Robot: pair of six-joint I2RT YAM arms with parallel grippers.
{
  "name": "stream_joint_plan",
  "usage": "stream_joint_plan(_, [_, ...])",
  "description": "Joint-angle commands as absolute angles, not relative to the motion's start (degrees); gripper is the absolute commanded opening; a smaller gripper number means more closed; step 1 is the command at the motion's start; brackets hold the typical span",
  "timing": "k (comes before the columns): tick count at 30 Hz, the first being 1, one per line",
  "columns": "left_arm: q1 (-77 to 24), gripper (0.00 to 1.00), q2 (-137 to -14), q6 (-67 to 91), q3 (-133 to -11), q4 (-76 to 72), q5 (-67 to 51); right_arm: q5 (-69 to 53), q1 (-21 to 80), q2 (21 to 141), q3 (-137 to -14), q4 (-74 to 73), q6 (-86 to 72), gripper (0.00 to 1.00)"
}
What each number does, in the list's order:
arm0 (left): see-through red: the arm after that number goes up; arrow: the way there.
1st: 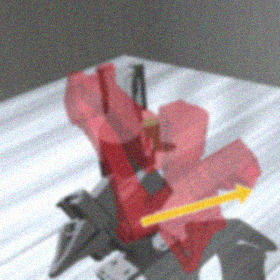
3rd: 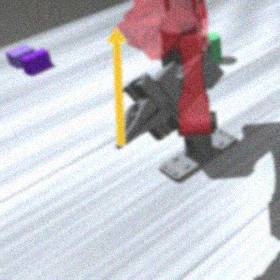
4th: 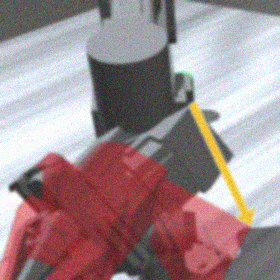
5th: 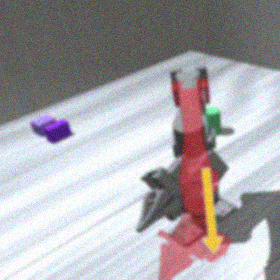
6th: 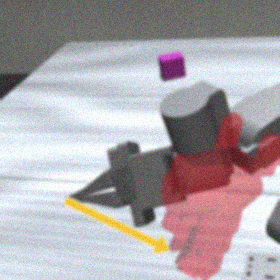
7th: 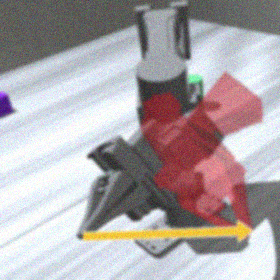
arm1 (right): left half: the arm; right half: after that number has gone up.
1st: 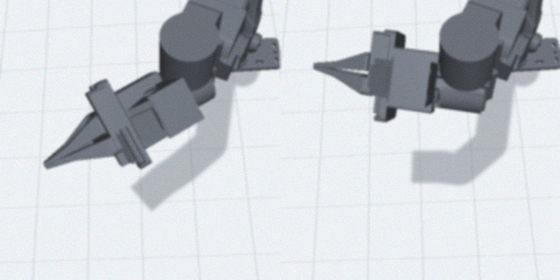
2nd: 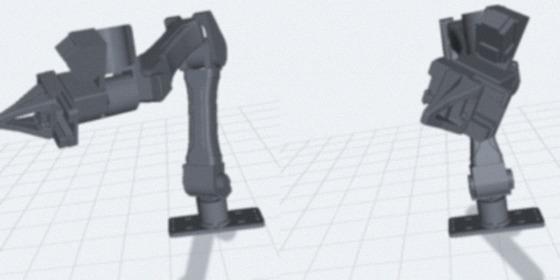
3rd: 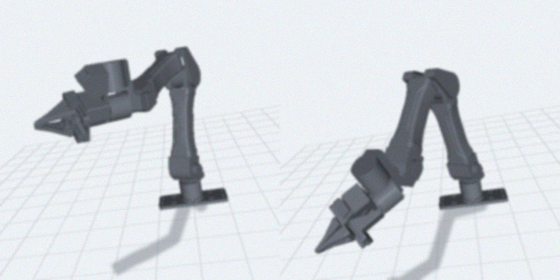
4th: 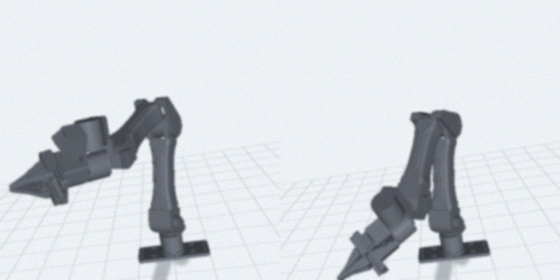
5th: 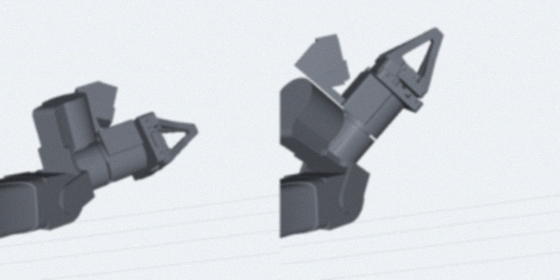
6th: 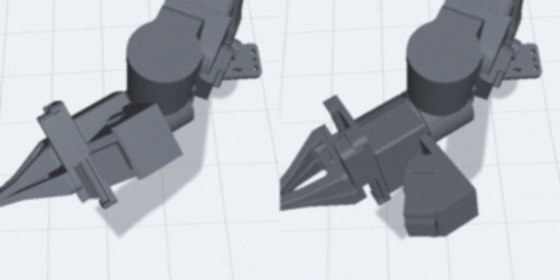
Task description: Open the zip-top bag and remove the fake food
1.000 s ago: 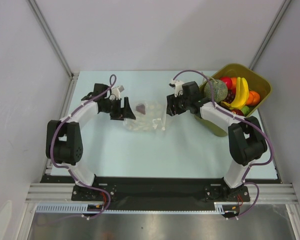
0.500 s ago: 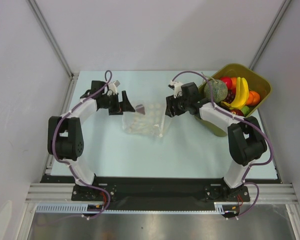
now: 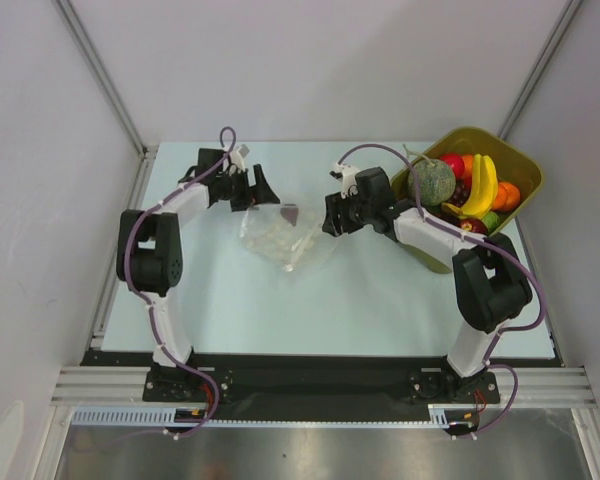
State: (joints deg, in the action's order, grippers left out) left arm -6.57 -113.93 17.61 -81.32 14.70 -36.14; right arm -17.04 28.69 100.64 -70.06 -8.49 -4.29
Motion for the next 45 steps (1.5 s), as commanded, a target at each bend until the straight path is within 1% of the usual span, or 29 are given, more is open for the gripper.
stream_joint_plan(1, [-9.31,0.90,-116.36,17.06,-85.87,15.02,-34.19,-17.40,29.35,100.19,-70.14,-5.63,-5.62,0.58])
stream_joint_plan(3, [-9.93,0.88,-116.98,16.44,-86.39,16.34,-33.31,-17.75,29.62,100.28,-70.14,-5.28,-6.33,0.58])
stream_joint_plan(4, [-10.54,0.85,-117.33,15.83,-86.14,16.43,-33.40,-17.49,29.88,100.63,-70.14,-5.10,-6.50,0.58])
stream_joint_plan(6, [-10.98,0.82,-117.51,15.47,-85.34,16.26,-33.57,-16.88,30.58,101.07,-70.31,-4.66,-6.94,0.58])
stream_joint_plan(7, [-11.60,0.78,-117.68,15.47,-84.99,16.17,-33.75,-16.70,30.76,101.77,-70.31,-4.31,-7.29,0.58])
stream_joint_plan(9, [-12.21,0.74,-118.30,15.29,-84.55,16.00,-33.75,-16.26,31.20,102.48,-70.31,-3.61,-8.08,0.58])
stream_joint_plan(12, [-13.44,0.63,-119.18,15.03,-84.64,16.08,-33.92,-15.12,32.08,104.06,-70.40,-1.59,-9.31,0.59])
stream_joint_plan(13, [-13.97,0.54,-119.35,14.86,-84.73,16.26,-33.84,-14.94,32.25,104.41,-70.40,-1.06,-9.75,0.59])
stream_joint_plan(15, [-14.50,0.44,-119.35,14.07,-84.82,17.31,-33.93,-14.33,32.26,105.20,-70.31,-0.53,-10.63,0.59])
stream_joint_plan(16, [-14.85,0.34,-119.27,13.89,-84.73,17.66,-34.27,-14.15,32.26,105.47,-70.31,-0.61,-11.24,0.60])
stream_joint_plan(18, [-14.94,0.25,-117.96,13.45,-83.06,17.75,-34.54,-13.36,32.52,105.73,-70.31,1.23,-11.77,0.60])
stream_joint_plan(19, [-15.03,0.16,-117.25,13.36,-82.10,17.58,-34.54,-12.66,32.61,105.73,-70.31,1.23,-12.04,0.60])
stream_joint_plan(22, [-15.03,0.01,-114.70,13.01,-77.88,16.88,-35.32,-9.32,33.31,105.29,-69.70,1.14,-12.22,0.61])
stream_joint_plan(28, [-15.20,0.00,-110.14,13.54,-70.50,16.08,-42.18,-7.56,34.19,105.21,-67.68,2.64,-12.39,0.64])
stream_joint_plan(35, [-15.29,0.00,-105.12,14.67,-63.03,14.60,-47.98,-7.56,36.03,104.50,-65.22,2.37,-10.55,0.64])
stream_joint_plan(45, [-15.29,0.00,-105.73,17.05,-63.10,13.71,-52.20,-10.37,39.99,103.36,-62.32,5.80,-8.26,0.62])
